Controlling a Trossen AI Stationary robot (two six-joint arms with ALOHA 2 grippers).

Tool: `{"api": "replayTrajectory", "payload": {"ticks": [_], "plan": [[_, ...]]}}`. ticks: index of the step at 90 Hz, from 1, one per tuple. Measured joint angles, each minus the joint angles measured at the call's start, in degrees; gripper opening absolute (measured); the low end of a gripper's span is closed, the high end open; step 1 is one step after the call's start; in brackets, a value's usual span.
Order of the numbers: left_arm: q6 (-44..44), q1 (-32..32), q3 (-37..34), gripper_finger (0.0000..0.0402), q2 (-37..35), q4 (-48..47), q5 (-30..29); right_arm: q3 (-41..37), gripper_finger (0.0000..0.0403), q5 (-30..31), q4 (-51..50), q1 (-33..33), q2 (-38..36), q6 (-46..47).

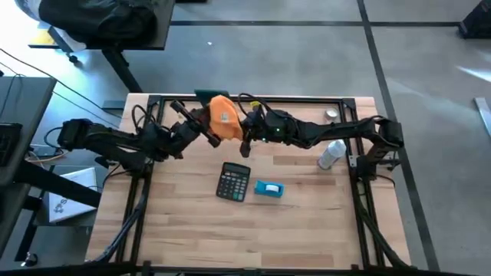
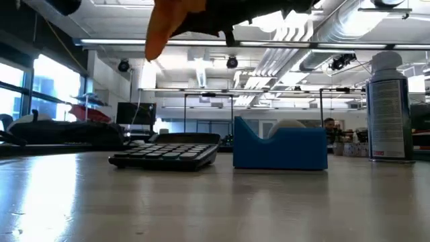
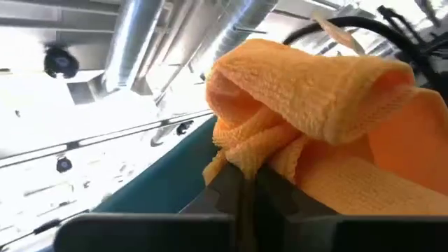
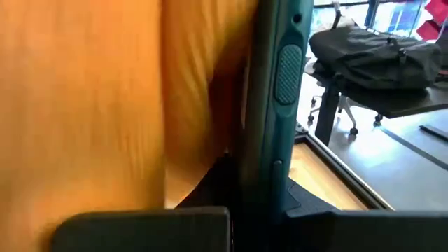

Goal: Apply microfiber cloth
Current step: Wipe the back of the cellphone with the microfiber cloth

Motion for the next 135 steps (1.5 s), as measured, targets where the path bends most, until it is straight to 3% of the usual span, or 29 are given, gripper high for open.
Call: {"api": "replayTrajectory", "payload": {"ticks": [16,24,40,57,66,91,119,135], "plan": [[-12.63,0.73,-0.08,0.0,3.13,-7.63,5.53,0.0,0.0,-0.01,1.3,-0.56,0.02,0.84],[-13.98,0.67,-0.11,0.0,5.62,-7.42,4.76,0.0,0.0,-0.11,1.25,-0.88,0.02,1.55],[-9.41,0.08,-0.09,0.0,7.41,-7.04,-3.47,-0.04,0.0,0.6,0.76,-1.07,0.1,2.19],[-0.02,0.45,-0.17,0.0,1.96,-5.45,-10.7,0.0,0.0,0.64,0.86,-1.07,0.04,2.58],[5.68,1.72,-0.17,0.0,-1.69,-3.15,-10.95,0.0,0.0,0.25,0.8,-1.01,0.04,2.63],[5.16,6.47,3.11,0.0,-5.91,-4.06,0.07,0.0,0.0,-0.51,0.88,-0.83,-0.01,2.32],[-4.32,11.32,12.05,0.0,1.24,-14.0,13.23,0.0,0.0,-0.43,1.17,-0.9,-0.02,2.93],[-6.86,9.43,12.42,0.0,3.8,-21.59,14.97,0.0,0.0,-0.48,0.74,-1.55,-0.01,2.4]]}}
